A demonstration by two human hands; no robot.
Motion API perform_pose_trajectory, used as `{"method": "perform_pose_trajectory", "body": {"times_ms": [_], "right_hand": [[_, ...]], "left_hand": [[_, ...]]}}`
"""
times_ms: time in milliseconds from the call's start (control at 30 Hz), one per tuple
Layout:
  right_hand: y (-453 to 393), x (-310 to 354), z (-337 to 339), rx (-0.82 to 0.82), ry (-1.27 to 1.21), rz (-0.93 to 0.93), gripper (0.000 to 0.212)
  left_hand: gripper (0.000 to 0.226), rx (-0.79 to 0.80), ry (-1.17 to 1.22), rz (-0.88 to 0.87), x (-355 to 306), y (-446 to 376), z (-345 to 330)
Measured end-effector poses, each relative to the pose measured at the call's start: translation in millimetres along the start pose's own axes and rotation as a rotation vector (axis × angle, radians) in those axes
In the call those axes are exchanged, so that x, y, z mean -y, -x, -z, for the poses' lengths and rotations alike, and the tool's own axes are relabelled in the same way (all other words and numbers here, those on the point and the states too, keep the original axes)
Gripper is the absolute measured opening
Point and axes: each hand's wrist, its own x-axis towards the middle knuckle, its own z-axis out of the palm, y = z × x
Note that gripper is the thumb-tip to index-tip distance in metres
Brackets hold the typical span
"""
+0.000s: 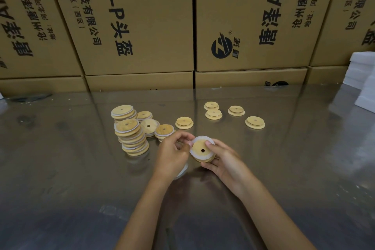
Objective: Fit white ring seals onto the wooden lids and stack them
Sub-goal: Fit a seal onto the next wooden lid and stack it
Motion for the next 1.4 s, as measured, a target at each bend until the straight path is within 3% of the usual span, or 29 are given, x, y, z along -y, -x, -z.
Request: {"method": "perform_pose_trajectory", "body": {"times_ms": [600,933,1133,1400], "right_hand": [[-2.8,-1.7,1.2,-0.059,-0.069,0.016,0.022],[0.8,1.9,0.0,-0.011,-0.093,0.068,0.021],[2.0,3.6,-3.7,0.021,-0.012,0.103,0.016],[2.1,0.0,-4.5,-0.097,0.256,0.15,0.015]], "left_hand": [[0.018,0.057,0.079,0.014,1.1,-0.2,-3.4],[0.022,0.024,0.082,0.082,8.8,-1.3,-14.8],[0.005,-0.048,0.23,0.169,3.6,-2.5,-15.6],[0.013,-0.039,0.252,0.094,-1.2,0.0,-13.6]]}}
